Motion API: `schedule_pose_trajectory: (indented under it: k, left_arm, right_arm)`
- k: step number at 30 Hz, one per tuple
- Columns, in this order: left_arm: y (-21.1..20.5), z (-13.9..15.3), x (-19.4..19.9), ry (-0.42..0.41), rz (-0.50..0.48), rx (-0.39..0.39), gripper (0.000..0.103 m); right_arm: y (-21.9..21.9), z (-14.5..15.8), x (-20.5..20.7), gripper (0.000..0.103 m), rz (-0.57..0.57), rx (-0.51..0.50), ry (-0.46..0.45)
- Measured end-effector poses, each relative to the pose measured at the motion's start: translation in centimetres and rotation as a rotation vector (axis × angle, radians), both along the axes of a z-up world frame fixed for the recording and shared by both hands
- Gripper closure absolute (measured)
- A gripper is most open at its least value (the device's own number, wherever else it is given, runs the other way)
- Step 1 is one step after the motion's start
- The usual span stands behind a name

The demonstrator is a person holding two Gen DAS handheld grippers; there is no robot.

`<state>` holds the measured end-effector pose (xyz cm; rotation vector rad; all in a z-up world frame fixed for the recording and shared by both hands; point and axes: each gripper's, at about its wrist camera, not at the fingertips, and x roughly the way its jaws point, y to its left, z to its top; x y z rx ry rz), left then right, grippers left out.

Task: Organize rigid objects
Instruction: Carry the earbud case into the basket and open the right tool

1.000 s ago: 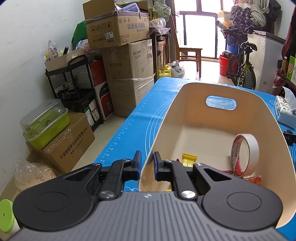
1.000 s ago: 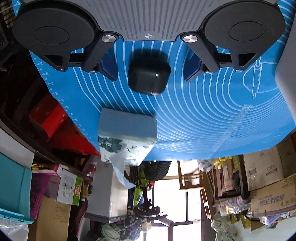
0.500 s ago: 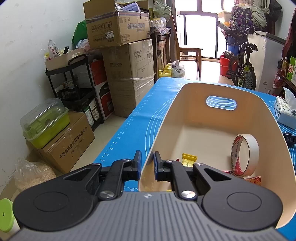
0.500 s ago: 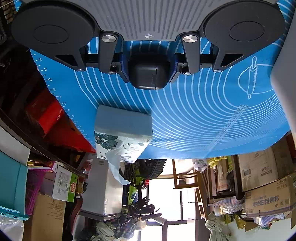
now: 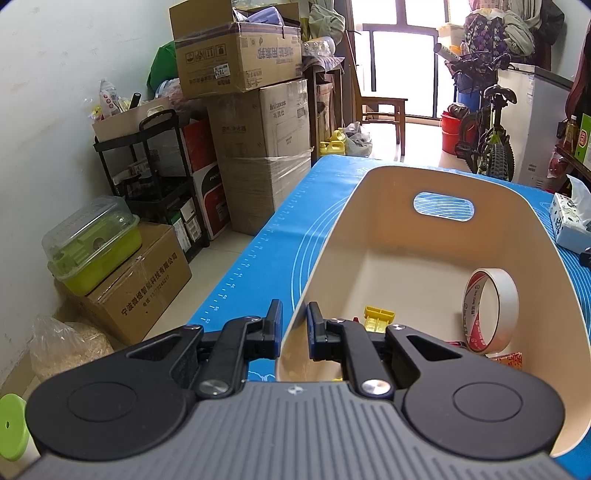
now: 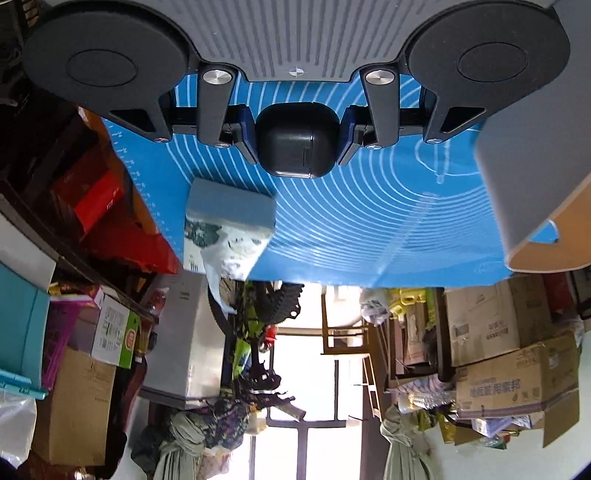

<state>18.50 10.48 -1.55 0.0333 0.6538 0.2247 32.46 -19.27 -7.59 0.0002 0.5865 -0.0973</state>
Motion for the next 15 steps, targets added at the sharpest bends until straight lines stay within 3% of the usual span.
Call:
schedule_pose_trajectory:
  k: [15]
  left_arm:
    - [0.4, 0.4, -0.1, -0.008, 0.001, -0.010, 0.088]
  right_arm:
    - [0.6, 6.3, -7.1, 0.053, 0.012, 0.091, -0.091]
